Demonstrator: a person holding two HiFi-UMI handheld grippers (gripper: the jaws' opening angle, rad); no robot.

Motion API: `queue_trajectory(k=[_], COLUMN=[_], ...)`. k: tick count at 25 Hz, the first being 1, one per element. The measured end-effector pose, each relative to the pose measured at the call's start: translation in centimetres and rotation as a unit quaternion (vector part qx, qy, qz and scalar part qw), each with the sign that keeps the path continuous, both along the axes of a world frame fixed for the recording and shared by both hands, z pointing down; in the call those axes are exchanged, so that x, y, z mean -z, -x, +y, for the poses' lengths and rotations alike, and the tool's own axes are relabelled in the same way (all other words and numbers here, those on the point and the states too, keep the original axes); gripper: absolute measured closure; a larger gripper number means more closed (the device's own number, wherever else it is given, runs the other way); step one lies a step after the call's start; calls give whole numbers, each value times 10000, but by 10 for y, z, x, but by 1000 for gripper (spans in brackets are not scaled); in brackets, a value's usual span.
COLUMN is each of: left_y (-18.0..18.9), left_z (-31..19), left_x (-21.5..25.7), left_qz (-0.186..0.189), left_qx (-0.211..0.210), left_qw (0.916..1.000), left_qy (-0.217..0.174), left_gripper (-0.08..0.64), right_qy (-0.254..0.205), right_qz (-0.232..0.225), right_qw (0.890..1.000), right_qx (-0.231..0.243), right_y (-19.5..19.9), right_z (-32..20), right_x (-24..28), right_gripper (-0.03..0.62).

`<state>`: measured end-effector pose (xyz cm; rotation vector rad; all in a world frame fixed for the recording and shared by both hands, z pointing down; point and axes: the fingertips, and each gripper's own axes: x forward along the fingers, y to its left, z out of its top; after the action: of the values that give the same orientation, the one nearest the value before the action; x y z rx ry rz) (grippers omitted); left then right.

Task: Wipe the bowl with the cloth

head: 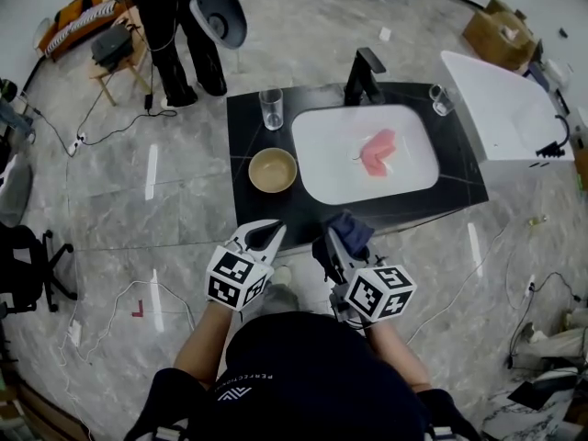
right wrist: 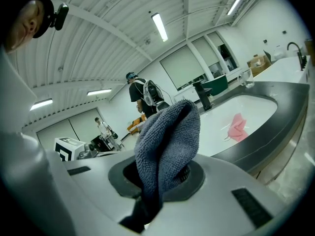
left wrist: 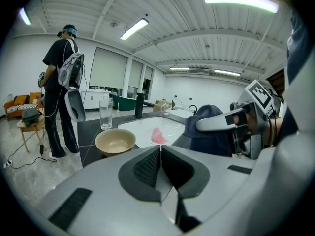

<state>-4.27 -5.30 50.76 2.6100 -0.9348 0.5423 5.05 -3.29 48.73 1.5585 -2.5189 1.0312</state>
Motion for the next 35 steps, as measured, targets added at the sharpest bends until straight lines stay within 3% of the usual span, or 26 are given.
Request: queue_trajectory(k=[9, 12, 19, 30, 33, 35], left_y=[21, 26, 36, 36, 34, 34], left_z=[-40, -53, -73, -85, -88, -91], left_x=[-8, -13, -24, -37, -43, -45], left_qz=[5, -45, -269, -1181, -1474, -1445], left_qx=[-231, -309, -560, -1182, -1200, -1049], left_qw=[9996, 9993, 9980, 9858, 9815, 9837], left_qy=[172, 186, 115, -174, -252, -198], left_gripper=[548, 466, 431, 391, 378, 374], right_qy=[148, 223, 412, 589, 606, 627], right_qz=[-8, 52, 40, 43, 26, 19], right_qw=[9998, 9997, 9984, 9979, 9981, 9980], right_qx=[-92, -122, -395, -283, -123, -15], right_y=[23, 28, 32, 35, 35, 34], right_z=[-42, -53, -73, -94, -99, -103], right_x=[-2, -6, -13, -20, -23, -25], right_gripper=[534, 534, 534, 534, 534, 534])
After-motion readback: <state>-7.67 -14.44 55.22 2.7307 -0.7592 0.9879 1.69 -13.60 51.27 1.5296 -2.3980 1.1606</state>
